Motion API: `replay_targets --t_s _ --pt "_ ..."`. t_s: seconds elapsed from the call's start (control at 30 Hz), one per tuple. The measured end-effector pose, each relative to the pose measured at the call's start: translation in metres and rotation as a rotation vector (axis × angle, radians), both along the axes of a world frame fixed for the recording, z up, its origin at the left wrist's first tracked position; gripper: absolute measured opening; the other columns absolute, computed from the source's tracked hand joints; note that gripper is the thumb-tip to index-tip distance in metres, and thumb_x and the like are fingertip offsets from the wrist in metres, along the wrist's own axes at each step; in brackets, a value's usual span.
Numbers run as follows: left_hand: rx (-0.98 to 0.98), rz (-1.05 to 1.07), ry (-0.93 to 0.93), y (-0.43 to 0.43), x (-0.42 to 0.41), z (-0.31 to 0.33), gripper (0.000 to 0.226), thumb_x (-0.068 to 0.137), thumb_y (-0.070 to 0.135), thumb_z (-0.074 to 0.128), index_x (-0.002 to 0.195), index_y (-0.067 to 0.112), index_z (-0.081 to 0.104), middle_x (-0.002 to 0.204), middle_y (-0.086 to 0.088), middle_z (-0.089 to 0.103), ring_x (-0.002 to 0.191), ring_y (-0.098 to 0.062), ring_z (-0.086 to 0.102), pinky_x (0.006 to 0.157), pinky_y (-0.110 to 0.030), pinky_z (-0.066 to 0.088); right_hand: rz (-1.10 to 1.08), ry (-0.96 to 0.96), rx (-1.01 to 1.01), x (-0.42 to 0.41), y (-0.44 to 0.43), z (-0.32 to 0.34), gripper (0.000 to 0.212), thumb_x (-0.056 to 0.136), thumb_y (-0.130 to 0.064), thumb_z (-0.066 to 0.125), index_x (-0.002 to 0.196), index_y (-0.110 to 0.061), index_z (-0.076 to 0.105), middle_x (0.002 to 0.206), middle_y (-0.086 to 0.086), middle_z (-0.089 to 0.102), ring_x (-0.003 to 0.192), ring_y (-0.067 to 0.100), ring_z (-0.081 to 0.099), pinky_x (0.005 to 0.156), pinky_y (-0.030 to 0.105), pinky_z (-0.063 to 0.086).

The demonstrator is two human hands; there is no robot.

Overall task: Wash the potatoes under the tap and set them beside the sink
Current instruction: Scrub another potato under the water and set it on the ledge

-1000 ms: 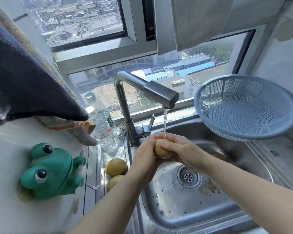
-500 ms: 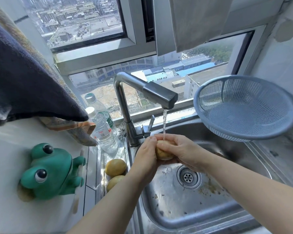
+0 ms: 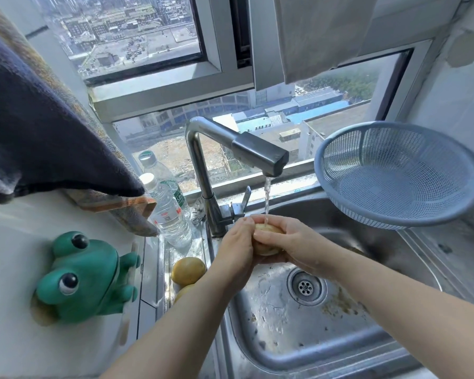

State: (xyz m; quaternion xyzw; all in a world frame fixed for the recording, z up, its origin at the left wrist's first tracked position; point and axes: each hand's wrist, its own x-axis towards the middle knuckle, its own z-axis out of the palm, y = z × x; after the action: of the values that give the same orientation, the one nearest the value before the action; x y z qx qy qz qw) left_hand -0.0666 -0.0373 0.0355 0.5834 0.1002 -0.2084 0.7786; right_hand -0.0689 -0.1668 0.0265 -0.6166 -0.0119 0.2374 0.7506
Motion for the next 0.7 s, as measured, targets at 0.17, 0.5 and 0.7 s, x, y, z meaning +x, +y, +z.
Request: replay_targets --t_s 0.17,0.5,0.7 --pt "0.052 0.006 0.014 0.005 0.001 0.0 0.029 0.102 0.016 0.037 0.101 0.007 0.064 0.1 -0.018 0.064 0.081 -0.021 0.066 0.065 -0.035 0.057 0.161 0.097 0.121 0.005 -0.013 0.002 0.043 0.08 -0.015 0.053 0.122 -0.017 0.062 0.12 0.014 0.061 0.108 0.029 0.058 0.102 0.053 0.044" --pt "0.008 -0.025 0.002 0.004 -0.002 -0.006 0.031 0.103 0.014 0.033 0.114 -0.002 0.058 0.11 -0.026 0.063 0.097 -0.031 0.064 0.071 -0.038 0.058 0.088 0.017 0.031 -0.002 -0.007 -0.002 0.035 0.093 -0.008 0.056 0.127 -0.014 0.056 0.127 0.019 0.058 0.11 0.029 0.06 0.097 0.051 0.048" --pt "-0.002 -0.023 0.037 0.005 0.0 -0.007 0.034 0.103 0.016 0.033 0.115 -0.002 0.058 0.112 -0.029 0.062 0.095 -0.033 0.063 0.083 -0.047 0.053 0.232 0.058 0.12 0.001 -0.019 0.001 0.05 0.079 -0.002 0.059 0.127 -0.014 0.055 0.124 0.015 0.056 0.109 0.026 0.058 0.095 0.042 0.05"
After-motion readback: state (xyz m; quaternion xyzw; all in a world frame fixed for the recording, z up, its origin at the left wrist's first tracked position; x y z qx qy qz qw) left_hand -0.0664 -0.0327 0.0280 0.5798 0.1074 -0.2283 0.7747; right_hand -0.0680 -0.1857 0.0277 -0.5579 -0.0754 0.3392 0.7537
